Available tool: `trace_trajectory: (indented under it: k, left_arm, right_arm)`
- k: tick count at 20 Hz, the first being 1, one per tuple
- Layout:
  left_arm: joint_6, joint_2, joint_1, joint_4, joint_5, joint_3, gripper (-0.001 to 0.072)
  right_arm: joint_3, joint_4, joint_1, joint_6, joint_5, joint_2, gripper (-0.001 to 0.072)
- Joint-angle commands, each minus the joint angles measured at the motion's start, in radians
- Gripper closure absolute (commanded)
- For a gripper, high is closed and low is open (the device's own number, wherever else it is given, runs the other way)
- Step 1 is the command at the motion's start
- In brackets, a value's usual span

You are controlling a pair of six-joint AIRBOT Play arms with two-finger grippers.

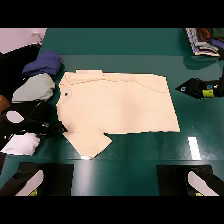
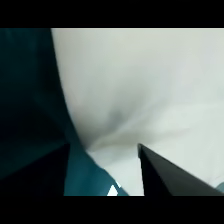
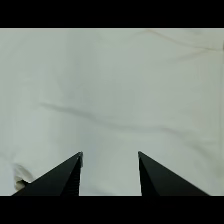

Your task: Fold the shirts.

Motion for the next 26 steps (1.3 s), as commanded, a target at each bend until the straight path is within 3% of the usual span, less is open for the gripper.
trace_trajectory:
  k: [1,3,4,5,9,12,14,15,19,24,26]
  left_arm:
    - [0.039,0.001,-0.002,-0.072,0.073,-0.042,0.0208]
    - [0.039,0.001,-0.002,-0.081,0.104,-0.037,0.0253]
    - [0.039,0.001,-0.002,-0.082,0.102,-0.030,0.0513]
    - [0.040,0.001,-0.002,-0.087,0.096,-0.023,0.0679]
    - [0.055,0.006,-0.002,-0.077,0.028,0.083,0.0683]
    - [0.066,0.006,-0.002,-0.071,0.006,0.154,0.0683]
    - [0.066,0.006,-0.002,-0.073,0.007,0.165,0.0683]
    - [0.066,0.006,-0.002,-0.072,0.007,0.165,0.0683]
    - [0.065,0.006,-0.002,-0.073,0.016,0.164,0.0683]
    - [0.065,0.006,-0.002,-0.073,0.015,0.165,0.0683]
    - [0.065,0.006,-0.002,-0.073,0.014,0.165,0.0683]
  right_arm:
    - [-0.005,0.003,0.000,0.000,-0.003,0.006,0.0304]
    - [-0.005,0.001,-0.001,0.000,0.001,0.006,0.0303]
    - [-0.005,-0.007,-0.002,0.000,0.014,0.006,0.0303]
    - [-0.006,-0.009,-0.010,0.000,0.032,0.006,0.0303]
    - [-0.018,-0.170,-0.115,0.013,0.150,0.007,0.0303]
    - [-0.165,-0.274,-0.280,0.021,0.221,0.007,0.0301]
    - [-0.311,-0.248,-0.398,0.020,0.186,0.006,0.0184]
    - [-0.378,-0.224,-0.437,0.017,0.153,0.006,0.0185]
    - [-0.573,-0.082,-0.445,-0.024,-0.007,0.006,0.0214]
    - [-0.608,0.008,-0.303,-0.021,-0.181,-0.011,0.0266]
    - [-0.607,0.056,-0.267,-0.022,-0.209,-0.048,0.0368]
